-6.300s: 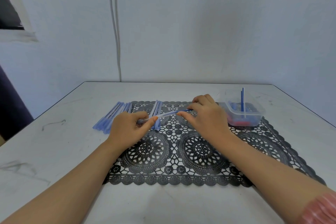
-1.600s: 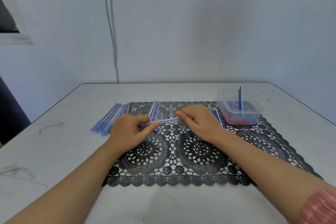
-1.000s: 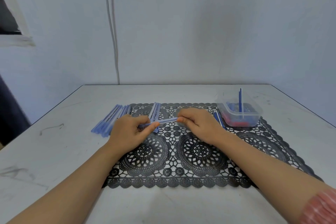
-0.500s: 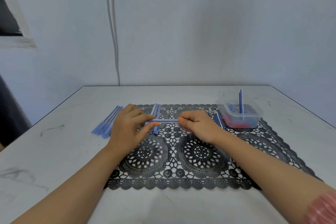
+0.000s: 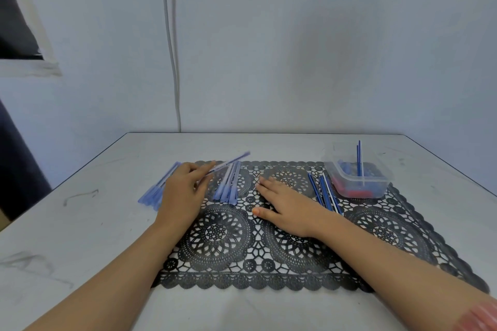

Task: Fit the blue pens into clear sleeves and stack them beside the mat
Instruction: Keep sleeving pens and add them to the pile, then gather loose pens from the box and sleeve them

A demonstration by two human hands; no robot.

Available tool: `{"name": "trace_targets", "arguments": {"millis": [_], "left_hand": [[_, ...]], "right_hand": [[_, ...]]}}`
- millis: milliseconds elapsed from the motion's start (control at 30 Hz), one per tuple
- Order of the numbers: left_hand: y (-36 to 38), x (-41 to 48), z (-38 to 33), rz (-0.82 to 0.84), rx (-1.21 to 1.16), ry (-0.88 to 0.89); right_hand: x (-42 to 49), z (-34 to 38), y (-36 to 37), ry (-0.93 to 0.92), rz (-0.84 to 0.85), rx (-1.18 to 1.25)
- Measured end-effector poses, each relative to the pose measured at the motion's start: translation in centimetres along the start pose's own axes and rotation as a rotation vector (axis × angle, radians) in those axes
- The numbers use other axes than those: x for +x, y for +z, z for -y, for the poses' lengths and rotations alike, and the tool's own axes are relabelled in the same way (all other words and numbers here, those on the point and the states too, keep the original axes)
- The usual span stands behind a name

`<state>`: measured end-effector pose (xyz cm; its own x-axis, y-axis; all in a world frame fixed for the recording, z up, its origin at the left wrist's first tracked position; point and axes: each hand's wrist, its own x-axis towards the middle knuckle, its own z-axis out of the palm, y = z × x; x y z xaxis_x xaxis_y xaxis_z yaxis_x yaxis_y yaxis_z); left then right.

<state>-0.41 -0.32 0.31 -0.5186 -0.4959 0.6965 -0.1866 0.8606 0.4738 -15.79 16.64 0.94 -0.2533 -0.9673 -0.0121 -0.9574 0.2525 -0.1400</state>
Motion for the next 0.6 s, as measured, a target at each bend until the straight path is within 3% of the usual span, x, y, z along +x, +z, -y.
{"name": "trace_targets", "arguments": {"millis": [133, 300, 600], "left_hand": [[-0.8, -0.1, -0.8, -0.058, -0.027, -0.141], [-1.3, -0.1, -0.8, -0.105, 0.211, -0.218], [-0.2, 0.0, 1.0, 0.138, 0.222, -0.182]], "right_hand": [[0.1, 0.0, 0.2, 0.005, 0.008, -0.013], [0.2, 0.0, 0.2, 0.003, 0.01, -0.022], [0.2, -0.1, 0.3, 0.003, 0.013, -0.022]]}}
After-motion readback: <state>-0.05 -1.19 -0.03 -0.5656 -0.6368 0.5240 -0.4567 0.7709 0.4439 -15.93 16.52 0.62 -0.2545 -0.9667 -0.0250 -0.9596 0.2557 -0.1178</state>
